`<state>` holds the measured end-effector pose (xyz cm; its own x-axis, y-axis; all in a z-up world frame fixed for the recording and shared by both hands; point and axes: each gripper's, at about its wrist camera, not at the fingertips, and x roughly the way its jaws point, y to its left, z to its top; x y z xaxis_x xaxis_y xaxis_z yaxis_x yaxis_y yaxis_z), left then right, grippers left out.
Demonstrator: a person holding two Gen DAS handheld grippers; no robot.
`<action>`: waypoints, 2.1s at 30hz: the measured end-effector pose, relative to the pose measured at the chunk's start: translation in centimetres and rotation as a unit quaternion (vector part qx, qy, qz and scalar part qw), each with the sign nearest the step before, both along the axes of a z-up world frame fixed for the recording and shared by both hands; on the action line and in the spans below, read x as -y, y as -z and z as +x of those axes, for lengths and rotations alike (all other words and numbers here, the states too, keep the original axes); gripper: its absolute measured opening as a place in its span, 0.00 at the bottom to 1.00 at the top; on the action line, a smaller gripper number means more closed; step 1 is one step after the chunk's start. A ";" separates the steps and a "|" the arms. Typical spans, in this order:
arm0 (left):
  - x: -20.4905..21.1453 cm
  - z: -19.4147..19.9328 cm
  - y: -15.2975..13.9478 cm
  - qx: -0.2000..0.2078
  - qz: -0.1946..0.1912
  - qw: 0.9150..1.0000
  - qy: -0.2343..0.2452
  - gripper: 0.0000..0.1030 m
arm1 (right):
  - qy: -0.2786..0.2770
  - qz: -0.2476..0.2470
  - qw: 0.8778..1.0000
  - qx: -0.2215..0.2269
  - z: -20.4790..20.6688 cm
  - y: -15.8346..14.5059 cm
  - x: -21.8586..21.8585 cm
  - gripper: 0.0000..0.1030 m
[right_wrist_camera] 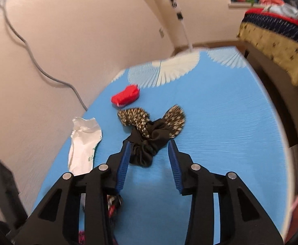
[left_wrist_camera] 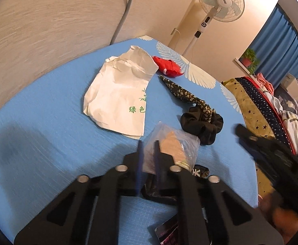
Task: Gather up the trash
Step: 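Grasp the leopard-print scrunchie with the right gripper while the left grasps the clear snack bag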
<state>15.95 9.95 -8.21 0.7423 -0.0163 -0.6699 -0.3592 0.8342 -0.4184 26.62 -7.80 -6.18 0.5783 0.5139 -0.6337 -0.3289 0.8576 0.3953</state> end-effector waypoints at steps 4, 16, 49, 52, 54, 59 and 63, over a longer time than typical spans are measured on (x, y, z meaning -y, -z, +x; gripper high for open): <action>-0.3 -0.1 -0.4 0.007 0.008 1.000 -0.005 0.03 | -0.003 -0.009 1.000 -0.029 2.1 1.9 -1.7 0.39; 0.3 -0.4 -2.4 0.049 0.016 0.999 0.008 0.00 | 0.012 -0.014 1.000 -0.015 0.7 0.3 0.4 0.02; 0.4 -3.0 -1.5 0.006 0.033 0.999 0.005 0.40 | 0.081 -0.018 0.994 0.075 -15.4 -9.7 13.0 0.02; 0.4 -2.2 -0.7 -0.007 0.035 0.999 0.003 0.46 | 0.080 -0.007 0.994 0.075 -15.4 -9.1 13.4 0.02; 0.1 -1.9 -0.3 -0.011 0.032 0.999 -0.003 0.46 | 0.083 -0.003 0.994 0.072 -15.1 -8.4 13.4 0.02; 0.1 -1.0 0.2 -0.010 0.023 1.000 -0.003 0.45 | 0.088 -0.001 0.994 0.059 -14.2 -6.9 13.2 0.02; 0.6 -0.5 0.3 -0.009 0.027 1.000 0.005 0.25 | 0.083 -0.011 0.994 0.064 -13.9 -6.6 12.5 0.02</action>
